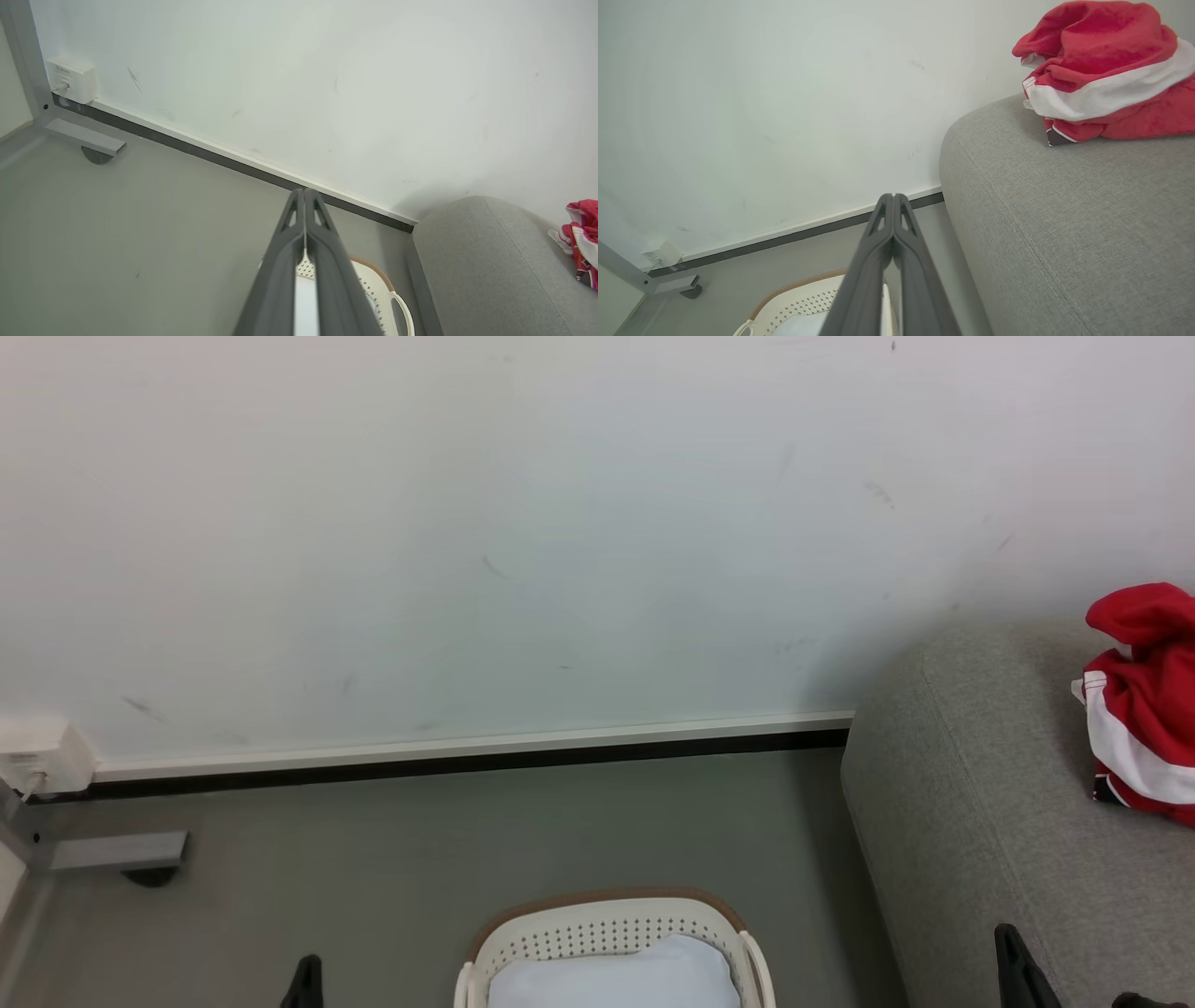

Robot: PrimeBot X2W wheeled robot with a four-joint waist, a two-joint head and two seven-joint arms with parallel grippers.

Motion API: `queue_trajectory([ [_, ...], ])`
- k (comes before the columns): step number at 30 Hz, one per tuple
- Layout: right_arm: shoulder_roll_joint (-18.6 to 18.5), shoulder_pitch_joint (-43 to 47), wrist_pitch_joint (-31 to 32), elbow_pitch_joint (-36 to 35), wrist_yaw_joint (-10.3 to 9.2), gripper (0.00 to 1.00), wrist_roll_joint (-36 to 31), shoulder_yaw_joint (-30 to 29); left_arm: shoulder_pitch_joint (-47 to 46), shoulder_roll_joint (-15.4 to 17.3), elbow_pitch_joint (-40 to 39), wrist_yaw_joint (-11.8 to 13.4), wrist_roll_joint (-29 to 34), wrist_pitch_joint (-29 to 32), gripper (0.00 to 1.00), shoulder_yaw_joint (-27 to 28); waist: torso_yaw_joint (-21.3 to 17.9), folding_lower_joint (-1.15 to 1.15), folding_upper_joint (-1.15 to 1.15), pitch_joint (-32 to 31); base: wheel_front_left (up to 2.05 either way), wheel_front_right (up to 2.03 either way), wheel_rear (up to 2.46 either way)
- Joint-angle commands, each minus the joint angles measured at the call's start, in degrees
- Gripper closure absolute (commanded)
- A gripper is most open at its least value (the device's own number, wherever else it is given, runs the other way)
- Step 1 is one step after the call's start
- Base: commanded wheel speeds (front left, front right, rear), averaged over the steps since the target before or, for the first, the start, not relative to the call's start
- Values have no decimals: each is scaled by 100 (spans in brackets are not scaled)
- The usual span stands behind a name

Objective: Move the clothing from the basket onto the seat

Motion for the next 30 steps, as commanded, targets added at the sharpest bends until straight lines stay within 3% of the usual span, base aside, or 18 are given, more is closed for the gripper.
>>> queue_trajectory([
  [1,-51,-194,43,-102,-2,100,212,-45,-162,36,-113,-31,-204,43,100,41,4,0,0,2,0,0,0],
  [30,-80,-478,700,-198,-5,100,2833,-280,-502,20,-216,-99,-2752,702,100,197,138,0,0,82,0,0,0],
])
